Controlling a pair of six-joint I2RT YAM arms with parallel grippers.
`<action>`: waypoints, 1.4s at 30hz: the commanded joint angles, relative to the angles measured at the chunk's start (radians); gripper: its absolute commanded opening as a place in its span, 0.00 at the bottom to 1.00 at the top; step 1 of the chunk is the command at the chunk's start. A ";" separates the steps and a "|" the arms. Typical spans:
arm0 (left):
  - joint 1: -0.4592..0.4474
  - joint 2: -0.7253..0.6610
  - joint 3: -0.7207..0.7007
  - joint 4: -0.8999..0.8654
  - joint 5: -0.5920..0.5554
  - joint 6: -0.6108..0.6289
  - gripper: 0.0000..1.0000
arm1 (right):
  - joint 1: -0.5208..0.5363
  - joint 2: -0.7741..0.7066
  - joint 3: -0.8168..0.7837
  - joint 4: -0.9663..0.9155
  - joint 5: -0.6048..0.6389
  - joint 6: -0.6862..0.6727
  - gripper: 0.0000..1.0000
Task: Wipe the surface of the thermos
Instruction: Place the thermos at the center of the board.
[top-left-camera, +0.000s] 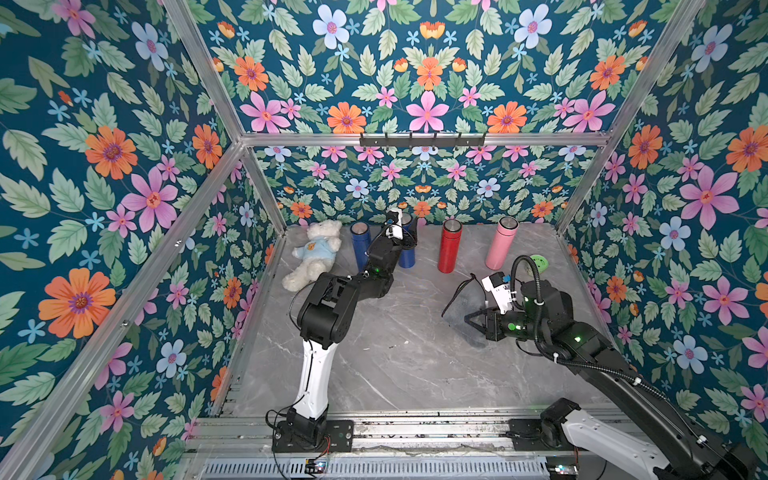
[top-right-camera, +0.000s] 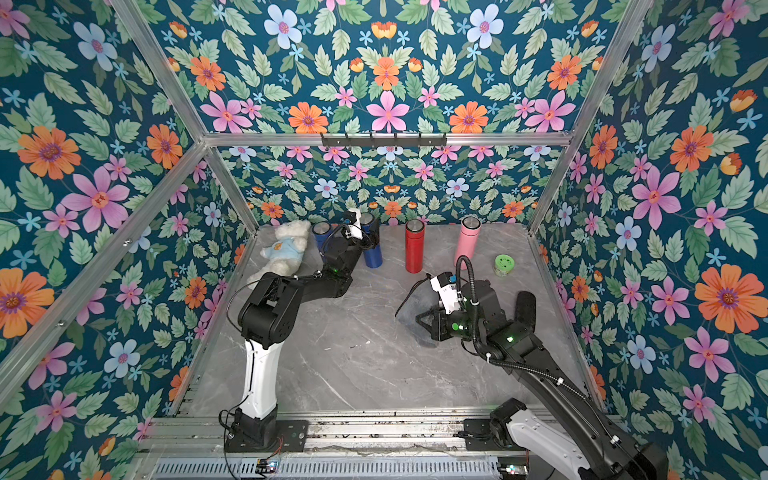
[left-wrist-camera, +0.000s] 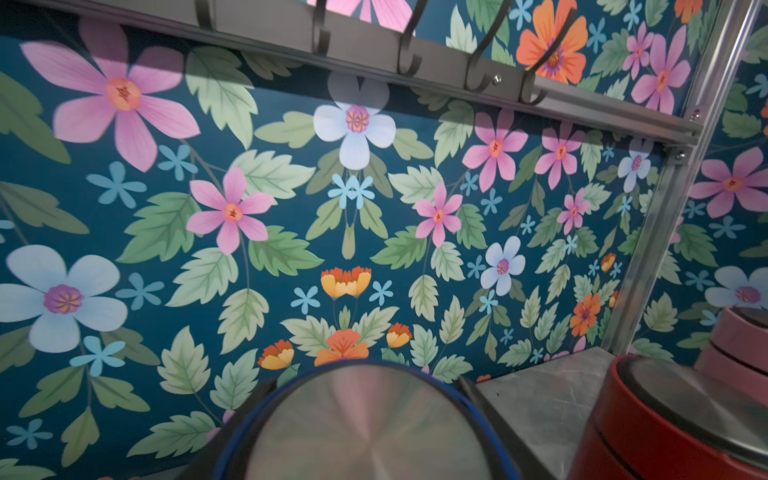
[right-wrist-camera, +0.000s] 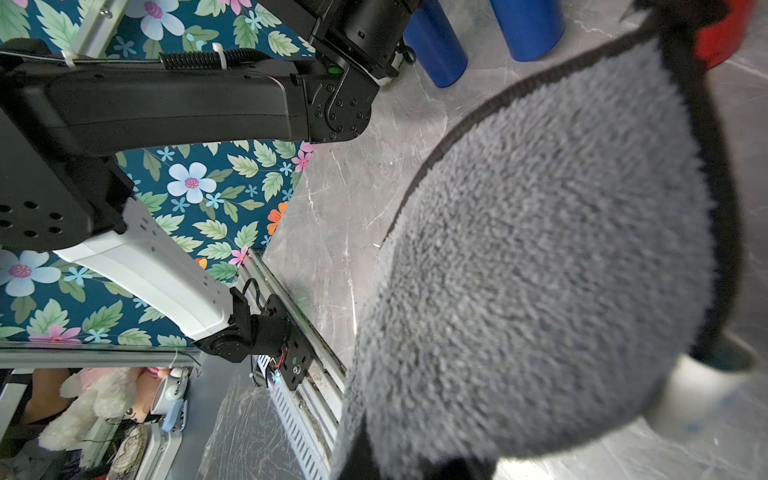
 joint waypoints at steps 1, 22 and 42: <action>0.001 0.018 0.023 0.035 0.034 0.039 0.00 | -0.011 0.016 0.000 0.061 -0.025 -0.009 0.00; 0.000 0.019 -0.056 0.036 0.033 0.009 0.67 | -0.044 0.039 -0.020 0.104 -0.064 0.004 0.00; -0.001 -0.052 -0.119 0.028 0.030 0.016 0.99 | -0.044 0.069 -0.056 0.135 -0.048 0.008 0.00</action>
